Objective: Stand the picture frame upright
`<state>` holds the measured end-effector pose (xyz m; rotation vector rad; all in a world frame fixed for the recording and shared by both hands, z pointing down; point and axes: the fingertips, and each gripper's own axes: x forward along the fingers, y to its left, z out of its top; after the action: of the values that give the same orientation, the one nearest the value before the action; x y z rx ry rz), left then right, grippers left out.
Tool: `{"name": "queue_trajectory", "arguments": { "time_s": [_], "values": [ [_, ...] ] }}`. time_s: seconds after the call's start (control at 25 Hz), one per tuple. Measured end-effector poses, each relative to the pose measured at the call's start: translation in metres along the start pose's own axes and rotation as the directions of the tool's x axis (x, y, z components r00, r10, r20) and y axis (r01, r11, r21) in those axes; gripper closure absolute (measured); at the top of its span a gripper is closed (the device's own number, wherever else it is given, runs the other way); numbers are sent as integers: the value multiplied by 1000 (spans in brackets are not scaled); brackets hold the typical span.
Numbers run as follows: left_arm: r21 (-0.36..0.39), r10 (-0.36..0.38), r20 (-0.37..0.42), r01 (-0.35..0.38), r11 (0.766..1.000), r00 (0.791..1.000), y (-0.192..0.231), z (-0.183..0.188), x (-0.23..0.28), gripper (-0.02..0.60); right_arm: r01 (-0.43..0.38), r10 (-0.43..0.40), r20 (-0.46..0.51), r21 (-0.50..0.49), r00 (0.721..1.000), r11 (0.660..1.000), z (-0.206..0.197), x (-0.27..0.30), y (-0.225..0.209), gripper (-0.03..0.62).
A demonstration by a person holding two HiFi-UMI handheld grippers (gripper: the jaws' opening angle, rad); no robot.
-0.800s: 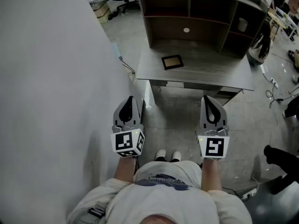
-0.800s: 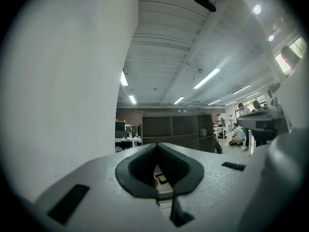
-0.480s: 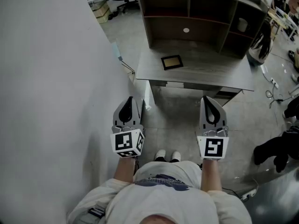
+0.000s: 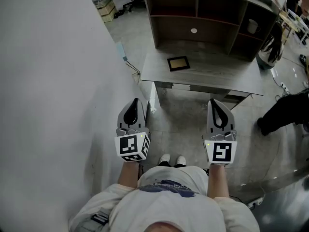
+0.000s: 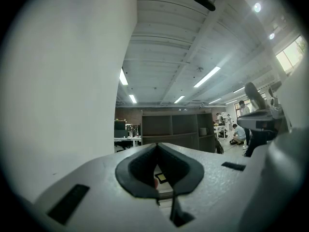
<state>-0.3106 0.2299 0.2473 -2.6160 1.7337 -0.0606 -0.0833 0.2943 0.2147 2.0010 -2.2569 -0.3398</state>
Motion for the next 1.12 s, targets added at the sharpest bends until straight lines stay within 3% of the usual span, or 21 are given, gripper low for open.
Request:
{"name": "queue_trajectory", "arguments": {
  "time_s": [0.2, 0.28, 0.32, 0.44, 0.56, 1.12],
  "values": [
    [-17, -3, 8, 3, 1000, 1000, -3, 5, 0, 574, 6, -10, 67, 68, 998, 998, 8, -8, -21, 597],
    [-32, -7, 14, 8, 999, 1000, -4, 7, 0, 571, 4, -13, 80, 110, 997, 994, 9, -9, -29, 451],
    [-39, -9, 17, 10, 999, 1000, -5, 8, -1, 560, 6, -17, 86, 130, 996, 992, 9, -10, -34, 427],
    [-53, -24, 19, 25, 998, 1000, -12, 10, 1, 439, 17, -33, 96, 160, 995, 987, 7, -13, -48, 371],
    [-55, -35, 12, 36, 998, 999, -20, 9, 3, 388, 21, -39, 95, 175, 995, 984, 2, -15, -59, 338],
    [-50, -6, -90, 2, 999, 996, -44, -23, 21, 359, -6, -3, 42, 227, 999, 974, -37, -4, -94, 327]
  ]
}}
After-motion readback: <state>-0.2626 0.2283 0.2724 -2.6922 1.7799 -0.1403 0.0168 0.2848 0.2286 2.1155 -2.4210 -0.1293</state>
